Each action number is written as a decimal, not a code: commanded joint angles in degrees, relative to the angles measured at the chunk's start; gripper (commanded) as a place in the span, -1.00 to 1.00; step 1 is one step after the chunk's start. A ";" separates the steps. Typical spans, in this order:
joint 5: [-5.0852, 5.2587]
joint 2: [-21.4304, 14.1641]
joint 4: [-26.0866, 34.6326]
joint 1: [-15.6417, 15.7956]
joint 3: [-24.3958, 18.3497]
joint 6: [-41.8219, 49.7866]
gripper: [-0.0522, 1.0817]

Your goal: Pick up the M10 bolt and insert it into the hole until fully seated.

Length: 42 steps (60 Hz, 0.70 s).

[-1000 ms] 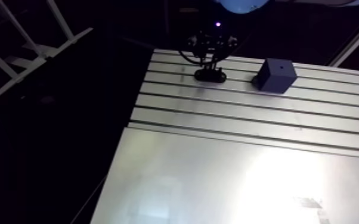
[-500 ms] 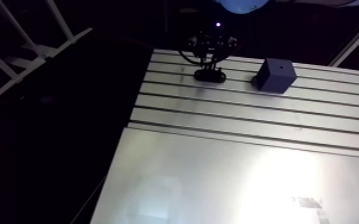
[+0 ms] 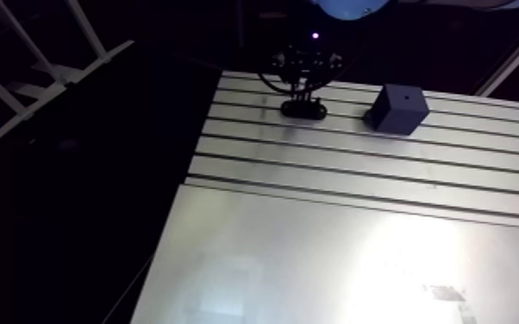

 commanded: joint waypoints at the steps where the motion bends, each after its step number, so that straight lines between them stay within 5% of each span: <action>1: -0.01 0.00 0.01 -0.03 -0.08 -0.08 0.47; 42: 0.52 -2.27 0.01 -0.38 -0.69 -0.18 0.70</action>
